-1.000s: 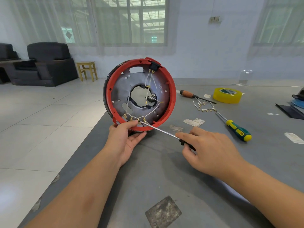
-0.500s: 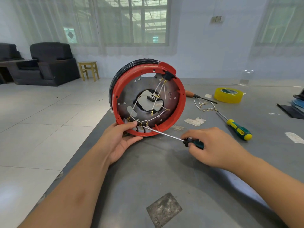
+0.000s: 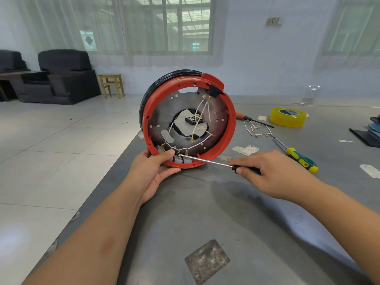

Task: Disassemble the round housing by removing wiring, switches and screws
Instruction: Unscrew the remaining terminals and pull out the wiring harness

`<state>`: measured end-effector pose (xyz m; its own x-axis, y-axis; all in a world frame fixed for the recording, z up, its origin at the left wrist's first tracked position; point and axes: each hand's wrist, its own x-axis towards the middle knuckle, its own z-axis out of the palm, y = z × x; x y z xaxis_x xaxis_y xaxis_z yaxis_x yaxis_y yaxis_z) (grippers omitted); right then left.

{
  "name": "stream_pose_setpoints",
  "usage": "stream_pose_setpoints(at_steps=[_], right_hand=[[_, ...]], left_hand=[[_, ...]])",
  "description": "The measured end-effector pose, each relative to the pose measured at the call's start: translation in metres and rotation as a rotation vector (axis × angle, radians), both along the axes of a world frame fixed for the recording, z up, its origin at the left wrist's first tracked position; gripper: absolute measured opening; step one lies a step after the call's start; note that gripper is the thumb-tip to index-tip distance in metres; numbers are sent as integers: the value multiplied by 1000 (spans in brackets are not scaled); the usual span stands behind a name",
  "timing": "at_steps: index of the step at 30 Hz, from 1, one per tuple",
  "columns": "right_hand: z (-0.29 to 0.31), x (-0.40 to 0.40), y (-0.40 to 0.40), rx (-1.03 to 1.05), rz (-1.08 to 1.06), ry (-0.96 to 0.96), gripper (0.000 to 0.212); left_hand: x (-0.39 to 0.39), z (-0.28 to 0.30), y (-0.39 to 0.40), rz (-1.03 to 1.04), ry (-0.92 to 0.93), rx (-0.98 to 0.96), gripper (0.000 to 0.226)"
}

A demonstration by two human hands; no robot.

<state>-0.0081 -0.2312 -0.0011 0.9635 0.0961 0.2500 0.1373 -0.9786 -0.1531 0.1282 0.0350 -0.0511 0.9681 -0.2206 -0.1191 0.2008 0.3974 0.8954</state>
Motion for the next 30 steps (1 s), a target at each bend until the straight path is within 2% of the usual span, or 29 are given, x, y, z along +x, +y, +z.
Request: stream_pose_setpoints(at_steps=[3,10,14,21,30], right_hand=[[3,1,-3,-32,0,0,33],[5,6,-11,93,5,59,29],[8,6,-11,13,-4,55,31],[-1,4,-9,-178,77,-112,40],[-9,-2,-1,-319,95,-306,38]], left_hand=[[0,0,0,-6,-8,12,29],[0,-2,-1,-31,-20,17,28],[1,-1,-1,-31,-16,20,29],[2,-1,-2,-5,2,25,27],[1,1,-2,11,20,17,29]])
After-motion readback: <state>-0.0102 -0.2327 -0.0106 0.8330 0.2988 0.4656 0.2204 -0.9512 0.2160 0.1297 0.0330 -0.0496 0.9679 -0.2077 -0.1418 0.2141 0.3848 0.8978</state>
